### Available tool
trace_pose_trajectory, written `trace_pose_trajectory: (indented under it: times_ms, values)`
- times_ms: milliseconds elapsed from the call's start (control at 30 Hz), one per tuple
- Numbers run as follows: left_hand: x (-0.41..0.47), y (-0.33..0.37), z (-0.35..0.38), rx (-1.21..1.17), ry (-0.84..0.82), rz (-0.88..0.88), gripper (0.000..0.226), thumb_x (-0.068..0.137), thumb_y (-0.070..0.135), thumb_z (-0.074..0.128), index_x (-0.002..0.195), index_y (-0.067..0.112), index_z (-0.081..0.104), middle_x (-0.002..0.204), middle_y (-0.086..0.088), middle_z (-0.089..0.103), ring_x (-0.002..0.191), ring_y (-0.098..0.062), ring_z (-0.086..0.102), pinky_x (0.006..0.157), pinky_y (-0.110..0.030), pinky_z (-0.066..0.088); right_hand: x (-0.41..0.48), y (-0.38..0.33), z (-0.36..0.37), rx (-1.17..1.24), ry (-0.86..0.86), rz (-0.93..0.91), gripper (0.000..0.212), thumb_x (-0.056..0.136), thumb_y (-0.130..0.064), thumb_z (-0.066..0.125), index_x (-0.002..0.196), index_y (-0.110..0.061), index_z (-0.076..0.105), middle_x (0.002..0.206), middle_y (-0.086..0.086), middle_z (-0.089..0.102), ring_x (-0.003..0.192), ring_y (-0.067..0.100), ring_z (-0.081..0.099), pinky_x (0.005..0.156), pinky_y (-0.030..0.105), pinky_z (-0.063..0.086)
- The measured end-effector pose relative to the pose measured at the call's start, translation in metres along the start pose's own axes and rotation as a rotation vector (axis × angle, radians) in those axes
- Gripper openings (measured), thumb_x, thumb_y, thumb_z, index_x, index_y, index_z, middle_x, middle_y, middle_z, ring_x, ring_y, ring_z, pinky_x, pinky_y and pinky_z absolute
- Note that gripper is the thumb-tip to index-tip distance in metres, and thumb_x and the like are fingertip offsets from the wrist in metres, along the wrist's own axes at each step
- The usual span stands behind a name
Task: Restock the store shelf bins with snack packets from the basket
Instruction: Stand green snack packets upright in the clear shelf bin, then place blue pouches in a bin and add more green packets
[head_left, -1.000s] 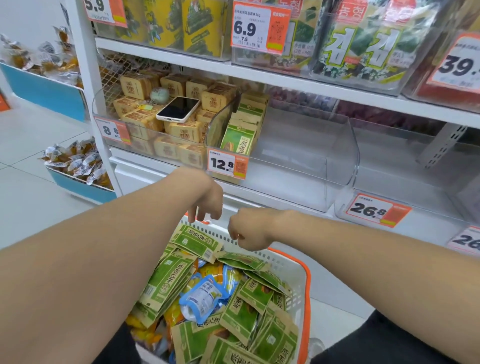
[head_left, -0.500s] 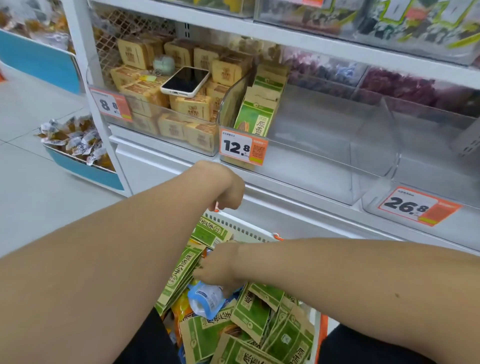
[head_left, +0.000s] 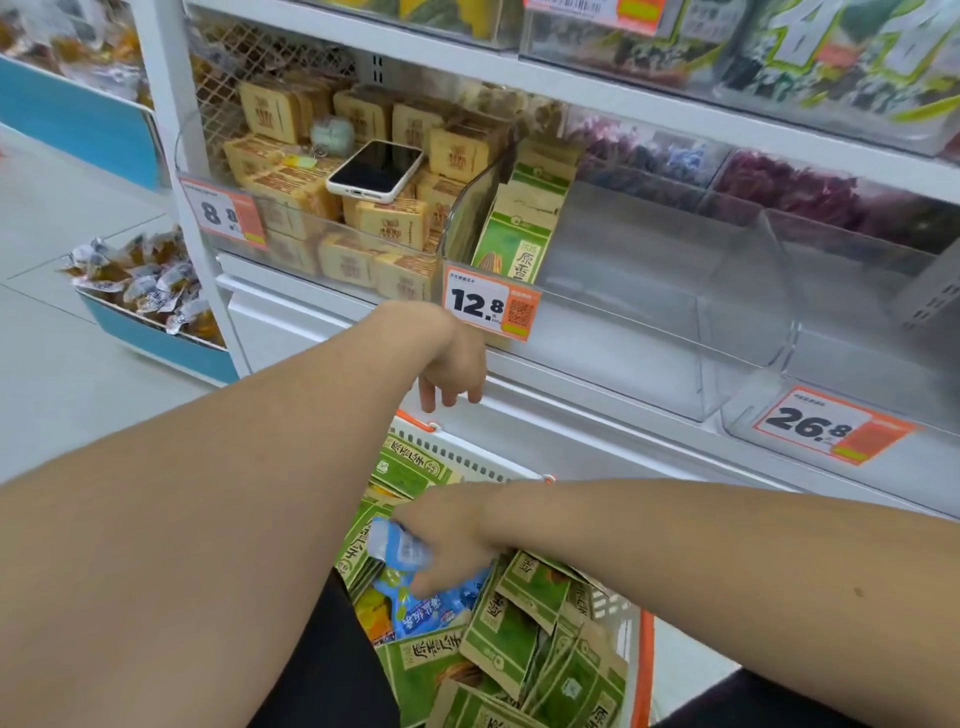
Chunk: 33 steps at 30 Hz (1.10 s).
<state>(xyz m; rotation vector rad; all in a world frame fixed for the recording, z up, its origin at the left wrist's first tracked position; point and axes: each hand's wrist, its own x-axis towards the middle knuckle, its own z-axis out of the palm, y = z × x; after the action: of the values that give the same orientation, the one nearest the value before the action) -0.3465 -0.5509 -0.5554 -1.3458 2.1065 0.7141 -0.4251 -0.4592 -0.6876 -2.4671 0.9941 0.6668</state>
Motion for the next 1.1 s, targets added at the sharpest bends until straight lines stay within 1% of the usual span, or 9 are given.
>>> trace_pose_trajectory:
  times_ms: [167,400,467,533,633,733,867,1000,1100]
  values:
    - [-0.004,0.007,0.001,0.065,-0.04,-0.001,0.04,0.11,0.01,0.046,0.147,0.022,0.057,0.139,0.0,0.064,0.113,-0.018,0.073,0.069,-0.029,0.06,-0.035,0.011,-0.034,0.273,0.07,0.179,0.054,0.103,-0.053,0.047,0.105,-0.002,0.063,0.095,0.012,0.063,0.083,0.026,0.06,0.074,0.039,0.048]
    - [0.002,0.039,-0.005,0.133,-0.265,0.038,0.069,0.092,-0.007,0.069,0.151,0.025,0.051,0.138,-0.002,0.068,0.12,-0.02,0.069,0.071,-0.03,0.063,-0.114,0.05,-0.054,0.734,0.303,0.431,0.03,0.095,-0.025,0.063,0.11,0.002,0.067,0.091,0.008,0.073,0.075,0.025,0.076,0.064,0.03,0.058]
    - [0.006,0.051,-0.007,0.037,-0.272,0.055,0.06,0.087,0.007,0.082,0.14,0.026,0.061,0.125,0.0,0.075,0.116,-0.016,0.071,0.09,-0.039,0.063,-0.139,0.059,-0.054,0.808,0.362,0.475,0.027,0.092,-0.023,0.07,0.107,-0.001,0.07,0.089,0.009,0.074,0.072,0.024,0.076,0.062,0.029,0.058]
    - [0.011,0.063,-0.009,-0.05,-0.212,0.092,0.053,0.081,0.027,0.091,0.129,0.032,0.069,0.118,0.005,0.077,0.112,-0.013,0.072,0.101,-0.045,0.058,-0.163,0.068,-0.053,0.91,0.468,0.488,0.026,0.089,-0.025,0.076,0.102,-0.003,0.071,0.087,0.012,0.075,0.068,0.025,0.076,0.062,0.031,0.06]
    - [0.016,0.078,-0.014,-0.168,-0.092,0.21,0.041,0.074,0.037,0.095,0.112,0.033,0.078,0.114,0.009,0.077,0.11,-0.011,0.071,0.098,-0.037,0.06,-0.191,0.075,-0.055,0.895,0.678,0.513,0.035,0.084,-0.037,0.082,0.094,-0.005,0.071,0.083,0.014,0.077,0.06,0.03,0.075,0.064,0.043,0.063]
    - [0.012,0.089,-0.02,-0.333,-0.005,0.353,0.033,0.072,0.024,0.096,0.101,0.023,0.08,0.096,0.012,0.079,0.098,-0.012,0.073,0.089,-0.029,0.06,-0.212,0.076,-0.063,0.732,0.947,0.529,0.039,0.086,-0.053,0.073,0.086,-0.014,0.069,0.069,0.008,0.073,0.048,0.025,0.069,0.052,0.044,0.06]
    - [-0.002,0.101,-0.022,-0.631,0.019,0.532,0.047,0.071,0.006,0.092,0.114,0.008,0.074,0.112,-0.009,0.079,0.11,-0.025,0.074,0.091,-0.035,0.06,-0.227,0.084,-0.068,0.536,1.309,0.504,0.044,0.09,-0.051,0.057,0.068,-0.013,0.061,0.058,0.005,0.058,0.057,0.024,0.054,0.055,0.04,0.05]
    - [-0.017,0.115,-0.024,-0.918,0.097,0.628,0.034,0.074,0.014,0.085,0.107,0.009,0.076,0.107,-0.012,0.079,0.1,-0.024,0.076,0.088,-0.039,0.062,-0.233,0.096,-0.069,0.727,1.519,0.471,0.014,0.089,-0.032,0.056,0.086,-0.02,0.062,0.058,-0.006,0.06,0.063,0.019,0.055,0.06,0.033,0.046]
    - [-0.023,0.13,-0.028,-1.048,0.237,0.666,0.035,0.08,0.028,0.081,0.109,0.01,0.076,0.103,-0.014,0.08,0.095,-0.026,0.077,0.08,-0.037,0.063,-0.238,0.106,-0.074,0.799,1.558,0.483,0.02,0.084,-0.03,0.056,0.102,-0.03,0.064,0.069,-0.004,0.071,0.082,0.026,0.067,0.071,0.039,0.058]
